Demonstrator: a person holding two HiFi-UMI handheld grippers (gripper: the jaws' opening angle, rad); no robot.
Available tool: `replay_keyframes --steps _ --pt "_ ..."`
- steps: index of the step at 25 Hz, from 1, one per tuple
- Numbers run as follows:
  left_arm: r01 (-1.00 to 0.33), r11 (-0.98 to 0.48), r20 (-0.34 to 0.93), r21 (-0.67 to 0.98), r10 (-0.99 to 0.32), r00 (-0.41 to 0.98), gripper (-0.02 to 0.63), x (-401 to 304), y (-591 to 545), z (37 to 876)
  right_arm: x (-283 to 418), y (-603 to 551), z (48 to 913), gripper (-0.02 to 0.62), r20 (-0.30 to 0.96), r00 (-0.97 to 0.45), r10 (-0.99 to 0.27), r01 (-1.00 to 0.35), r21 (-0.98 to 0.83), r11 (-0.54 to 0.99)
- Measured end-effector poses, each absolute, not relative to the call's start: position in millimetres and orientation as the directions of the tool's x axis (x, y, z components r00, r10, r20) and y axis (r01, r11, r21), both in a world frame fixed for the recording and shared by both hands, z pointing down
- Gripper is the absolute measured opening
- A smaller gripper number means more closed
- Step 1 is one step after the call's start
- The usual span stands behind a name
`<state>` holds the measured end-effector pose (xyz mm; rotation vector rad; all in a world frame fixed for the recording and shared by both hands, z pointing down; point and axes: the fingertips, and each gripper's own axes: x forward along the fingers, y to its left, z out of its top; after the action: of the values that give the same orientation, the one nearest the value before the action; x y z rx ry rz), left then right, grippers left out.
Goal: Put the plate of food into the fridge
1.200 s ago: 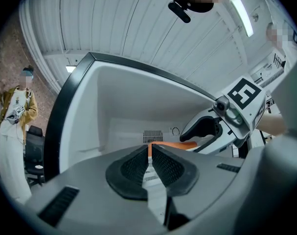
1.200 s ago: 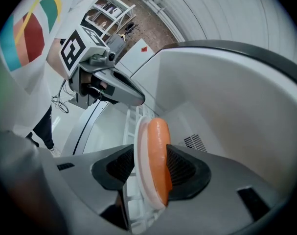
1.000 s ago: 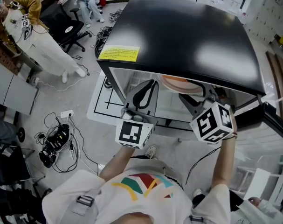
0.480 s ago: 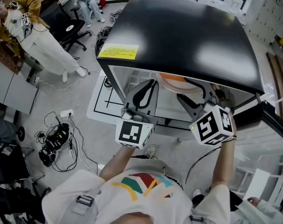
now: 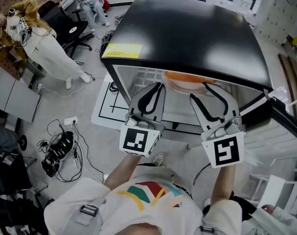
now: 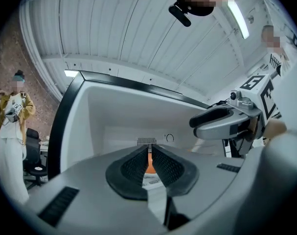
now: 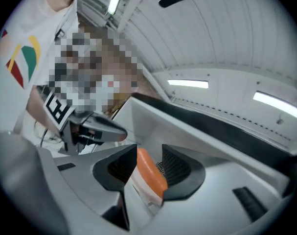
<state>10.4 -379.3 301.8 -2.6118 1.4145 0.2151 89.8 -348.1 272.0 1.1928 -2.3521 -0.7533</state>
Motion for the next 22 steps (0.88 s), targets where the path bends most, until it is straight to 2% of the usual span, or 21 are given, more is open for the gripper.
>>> replay_keyframes --steps 3,7,10,14,22 --pt "-0.837 -0.542 -0.21 -0.078 -0.812 0.545 0.029 13 -370 299 105 -332 255 0.131 -0.113 -0.498 -0.86 -0.818 0.389 0.422" --pt "-0.837 -0.542 -0.218 -0.077 -0.81 0.545 0.029 15 -354 296 127 -305 260 0.0 -0.231 -0.4 -0.887 -0.914 0.167 0.369" --pt "-0.836 -0.544 -0.215 -0.073 -0.81 0.546 0.029 17 -339 297 140 -291 279 0.0 -0.211 -0.306 -0.929 -0.951 0.016 0.309" --pt "-0.822 -0.563 -0.196 -0.079 -0.8 0.567 0.029 22 -317 307 151 -265 305 0.0 -0.177 -0.211 -0.961 -0.97 -0.084 0.229" --pt "-0.831 -0.552 -0.154 -0.07 -0.817 0.556 0.029 21 -279 320 155 -223 321 0.0 -0.168 -0.218 -0.961 -0.97 -0.072 0.233"
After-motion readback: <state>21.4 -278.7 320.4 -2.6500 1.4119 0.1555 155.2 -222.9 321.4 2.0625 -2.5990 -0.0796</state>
